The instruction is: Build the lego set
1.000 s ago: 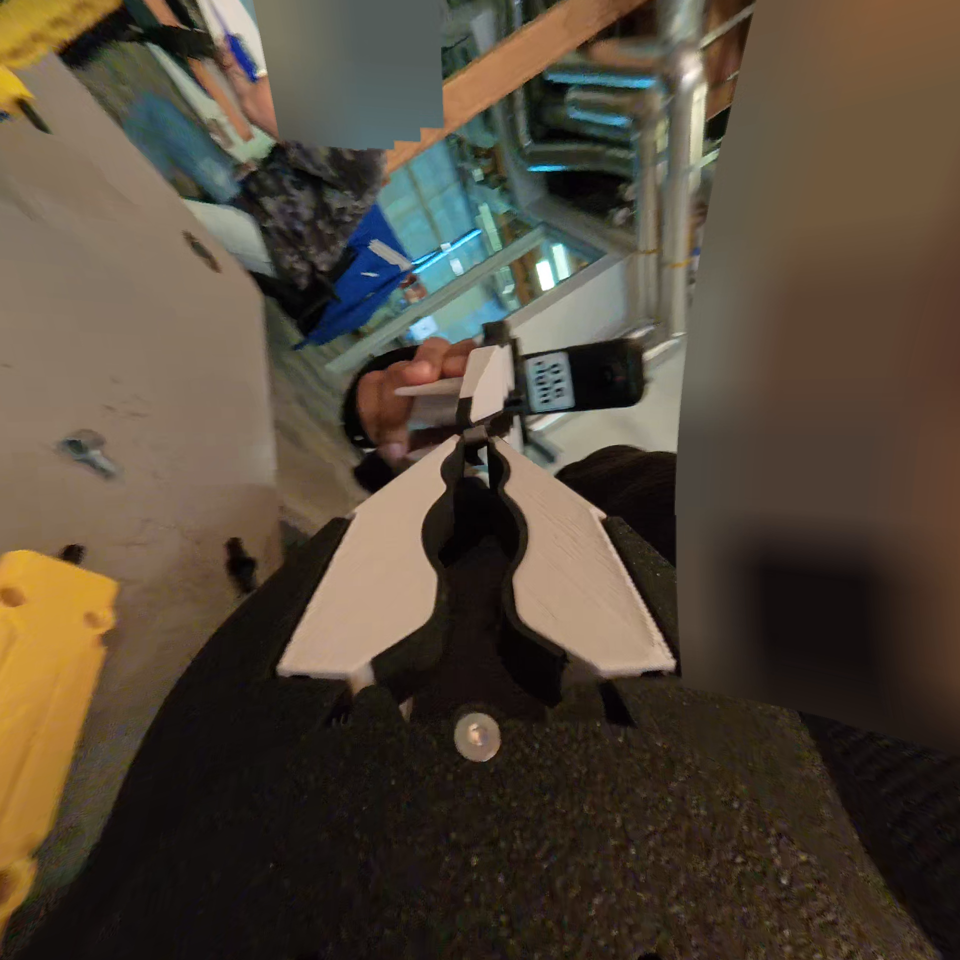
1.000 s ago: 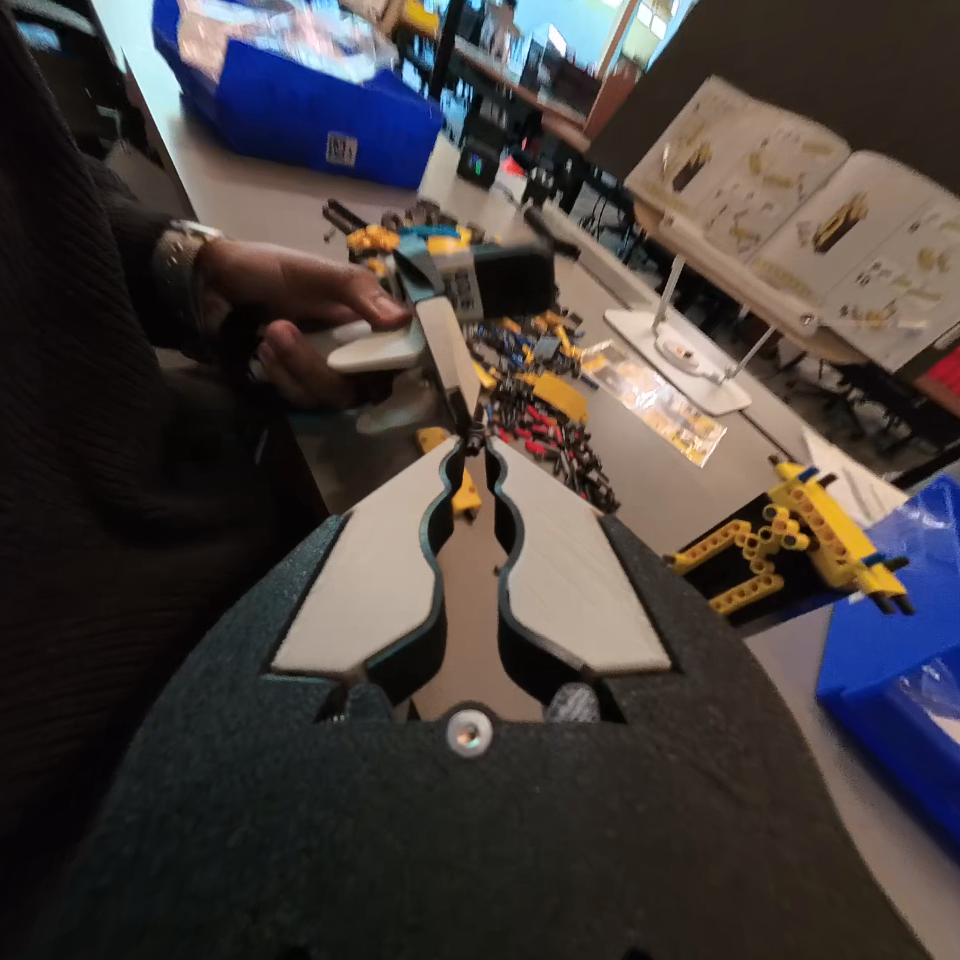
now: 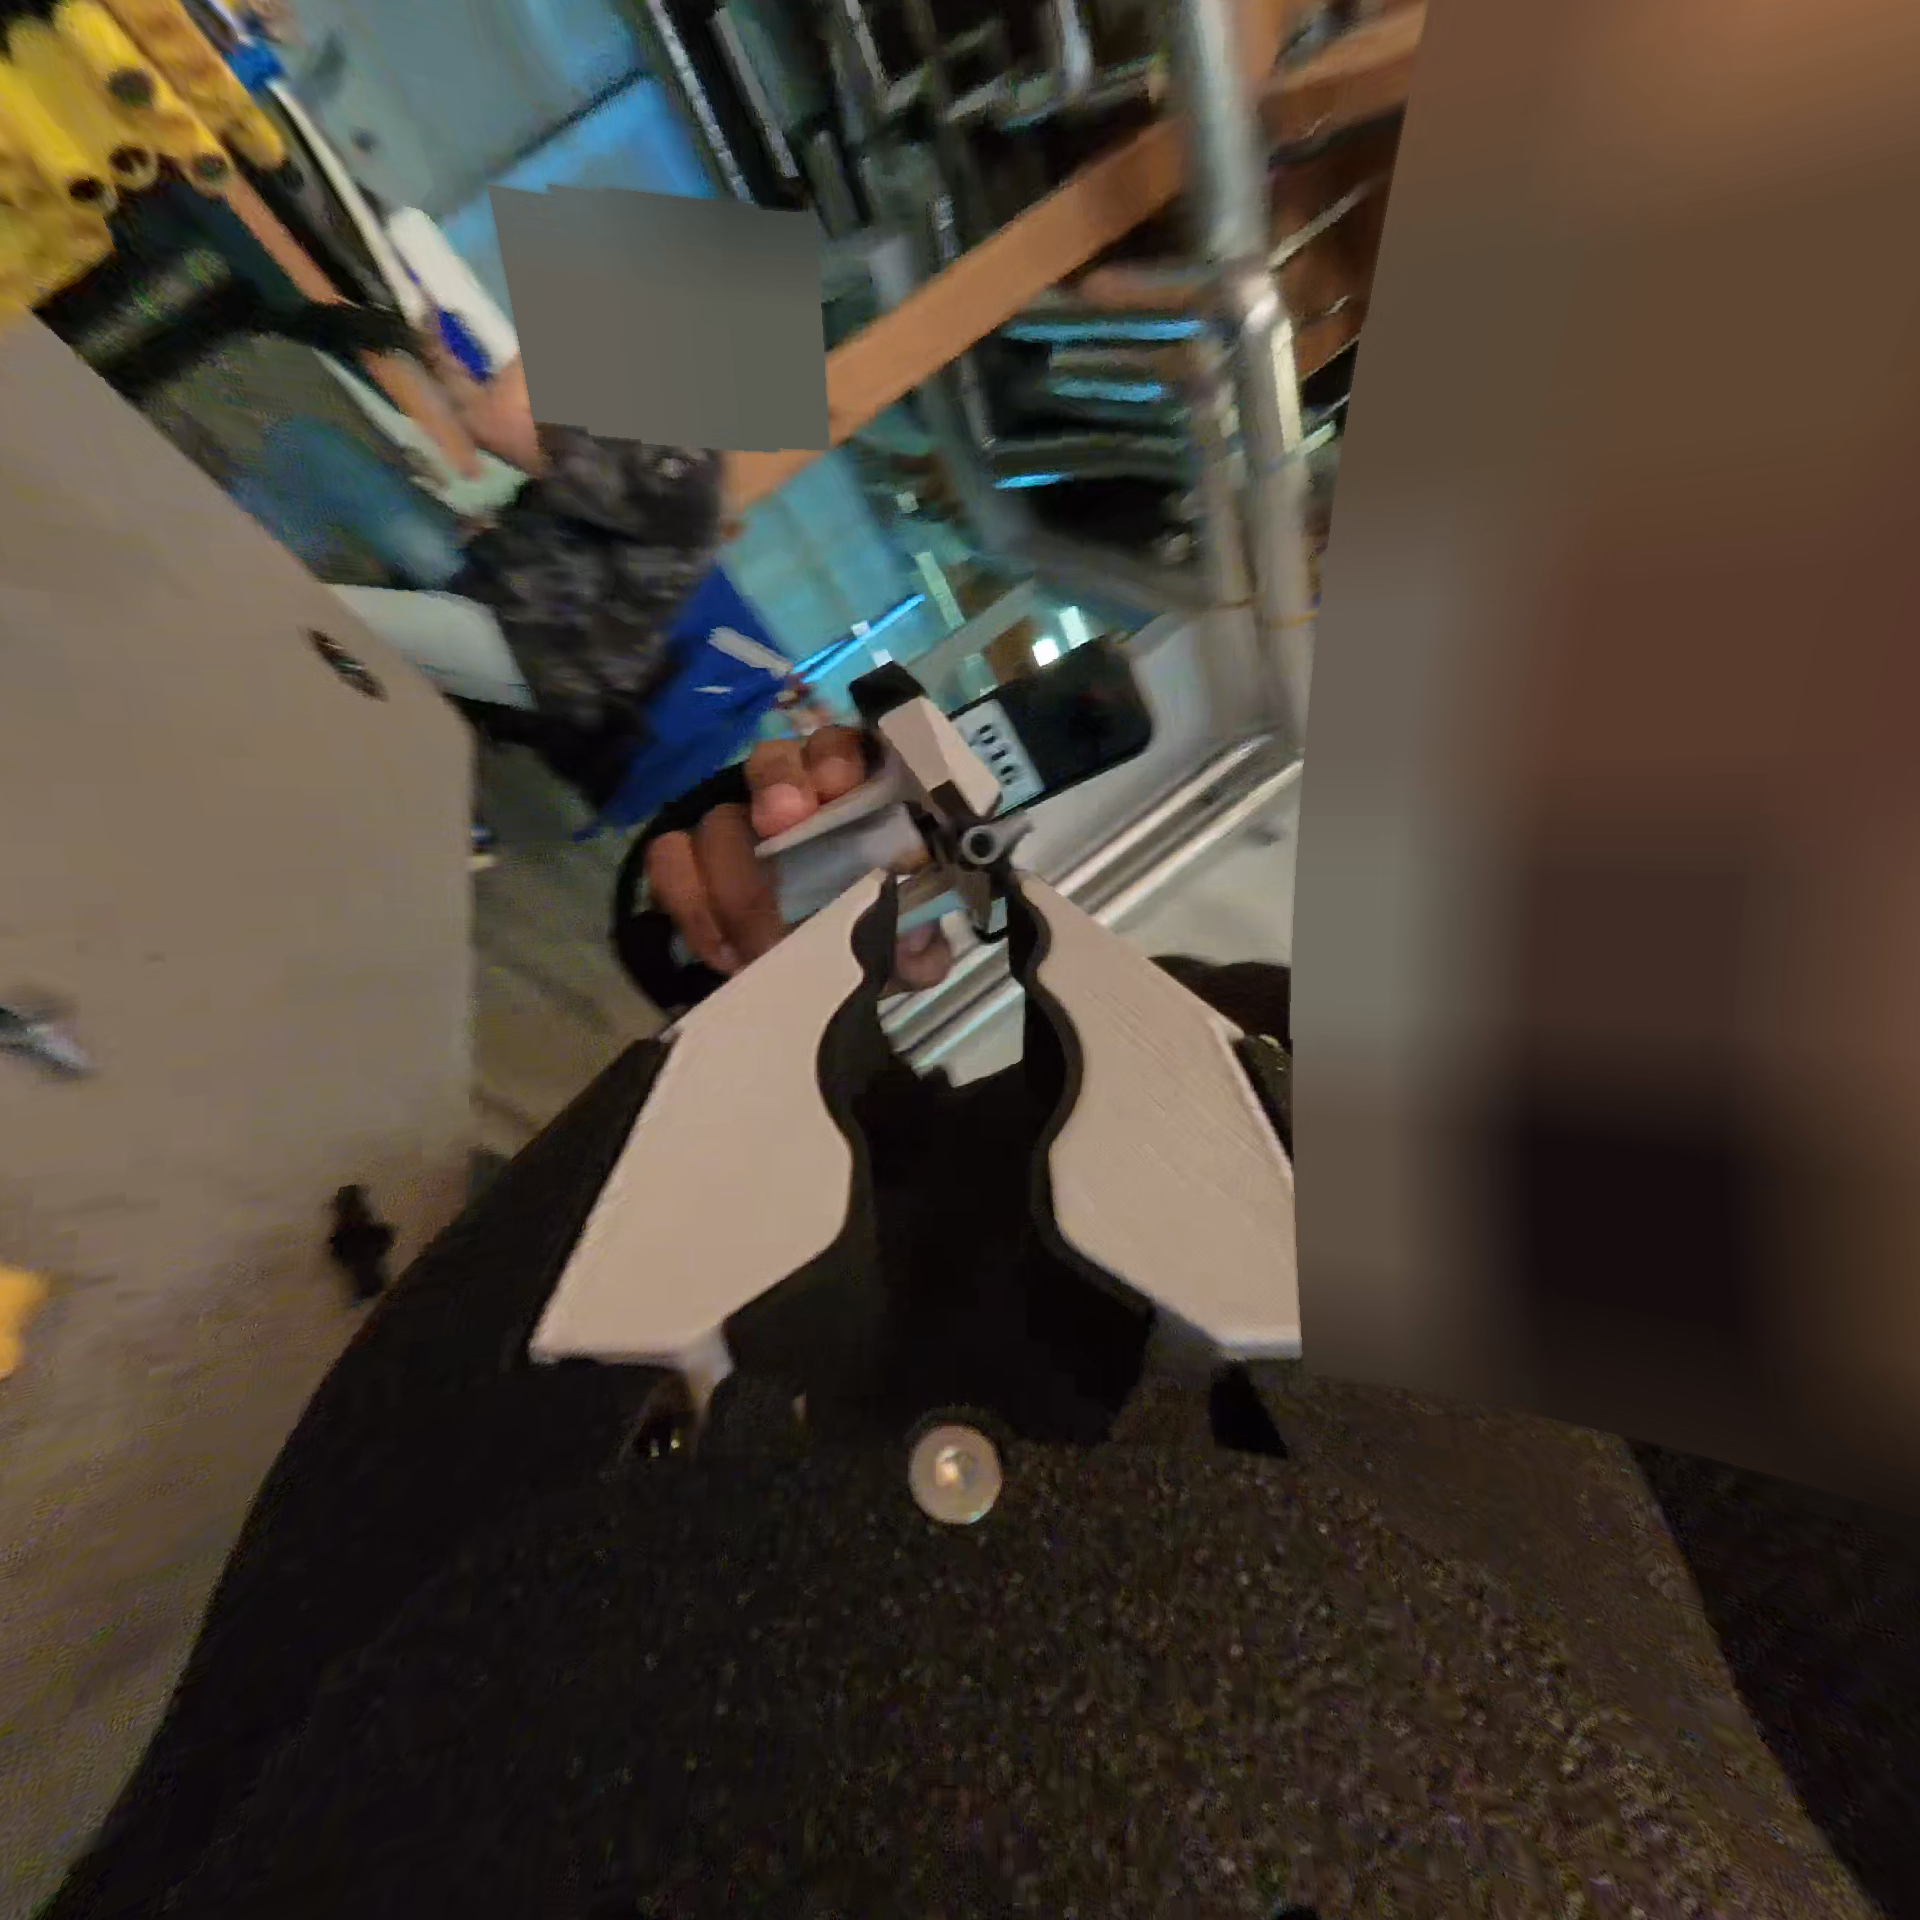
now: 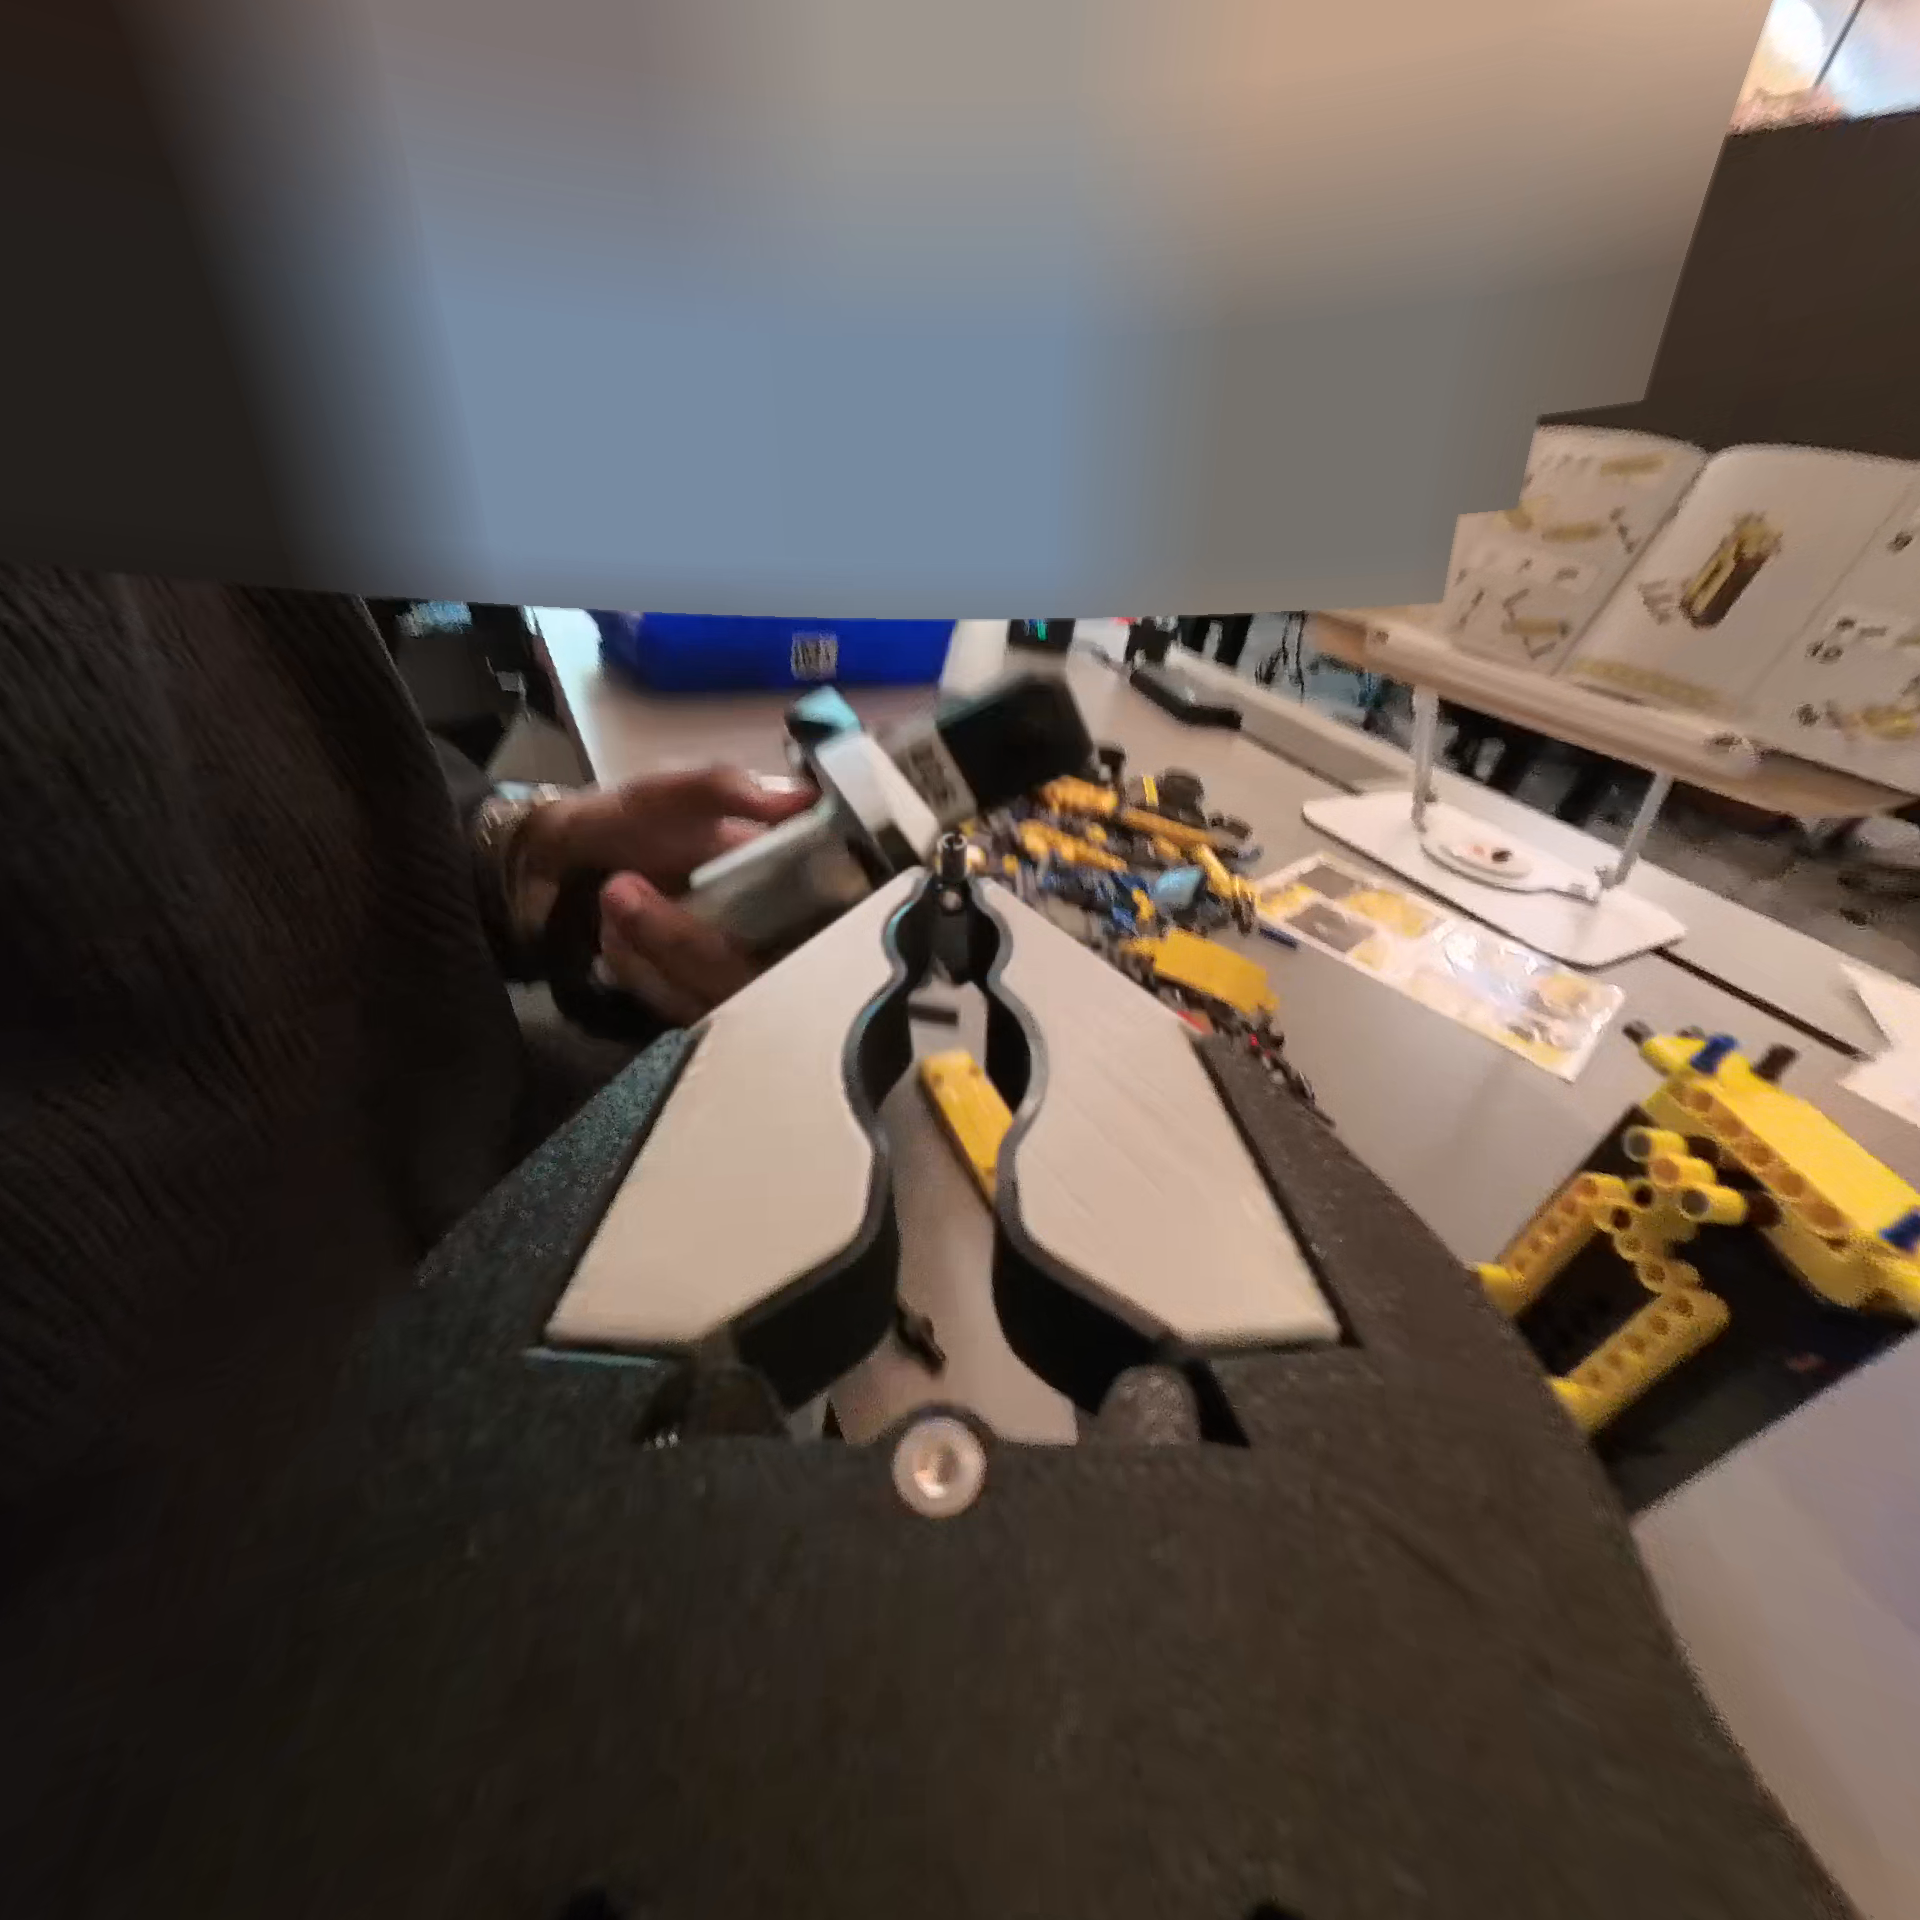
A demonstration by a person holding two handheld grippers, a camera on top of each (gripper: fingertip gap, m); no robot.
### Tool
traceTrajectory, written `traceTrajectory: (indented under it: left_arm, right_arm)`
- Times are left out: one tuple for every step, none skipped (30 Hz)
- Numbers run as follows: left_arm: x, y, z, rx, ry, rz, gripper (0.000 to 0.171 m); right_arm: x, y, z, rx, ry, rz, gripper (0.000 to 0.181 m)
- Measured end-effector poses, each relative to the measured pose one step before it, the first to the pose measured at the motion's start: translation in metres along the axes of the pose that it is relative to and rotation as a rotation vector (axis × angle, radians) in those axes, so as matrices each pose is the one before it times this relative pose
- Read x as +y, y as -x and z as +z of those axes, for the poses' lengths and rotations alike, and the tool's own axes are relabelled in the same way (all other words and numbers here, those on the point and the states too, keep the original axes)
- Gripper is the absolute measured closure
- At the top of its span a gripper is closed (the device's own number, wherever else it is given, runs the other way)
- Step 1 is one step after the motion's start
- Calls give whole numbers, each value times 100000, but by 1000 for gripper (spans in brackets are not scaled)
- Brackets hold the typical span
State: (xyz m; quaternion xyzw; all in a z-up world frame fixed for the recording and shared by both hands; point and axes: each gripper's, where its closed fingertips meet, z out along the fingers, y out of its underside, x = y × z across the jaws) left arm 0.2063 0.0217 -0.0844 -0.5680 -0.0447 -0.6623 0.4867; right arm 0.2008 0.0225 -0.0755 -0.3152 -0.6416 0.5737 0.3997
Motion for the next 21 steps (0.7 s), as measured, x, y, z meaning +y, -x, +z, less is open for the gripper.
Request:
traceTrajectory:
  left_arm:
    - [257,216,-31,-4920,2580,5409,149]
    - [245,255,20,-4515,2114,4375,148]
    - [240,100,46,-2661,1802,3355,148]
    - [223,31,47,-1208,1491,1725,148]
    - [164,57,43,-372,823,-112,151]
    - [51,30,-26,922,-19,-1527,155]
    - [-50,15,-109,2006,-1009,-2468,156]
    - [-71,75,-116,2299,-1370,-3387,157]
    - [-78,101,-137,2335,-1645,-3527,156]
    - [-185,185,-174,1578,-2382,-3276,156]
    - [-192,175,-212,1138,-2317,-2481,156]
    - [-34,100,-150,942,-838,-1459,156]
    - [100,94,-73,214,218,-631,156]
    - [96,92,-23,-542,435,118,156]
    - [72,42,-37,-575,703,553,157]
    - [18,-14,-18,-341,638,298,157]
    - [-64,-47,-15,-22,60,134,157]
    - [-115,-85,-8,539,-330,-192,157]
    - [-152,-97,-26,1109,-765,-841,157]
    - [-172,-84,-20,1366,-1071,-1216,157]
    - [-148,-37,-35,1468,-1204,-1574,157]
  right_arm:
    - [677,58,144,237,5637,-2590,176]
    - [518,144,153,-186,4441,-2612,176]
    - [402,126,166,-87,3624,-2091,176]
    - [258,179,144,-538,2661,-1935,176]
    - [176,114,131,-241,1932,-1715,176]
    - [112,38,80,161,1534,-1726,176]
    - [28,35,36,73,862,-1671,176]
    - [57,-34,28,267,1145,-1411,176]
    - [100,-43,66,297,1294,-1250,176]
    - [172,-34,65,311,1600,-1303,176]
    - [163,-43,41,328,1372,-1202,175]
    - [106,34,36,-119,837,-753,175]
    - [101,56,48,-373,764,-230,176]
    - [126,84,56,-537,798,-60,175]
    - [62,74,26,-480,274,-120,175]
    - [-2,22,12,-217,-209,11,175]
    - [-60,-35,24,283,-700,-74,175]
    - [-98,-75,29,592,-1216,-338,175]
    - [-129,-103,20,945,-1683,-418,175]
    - [-119,-124,42,1197,-1719,-173,174]
    - [-80,-109,39,1181,-1360,280,174]
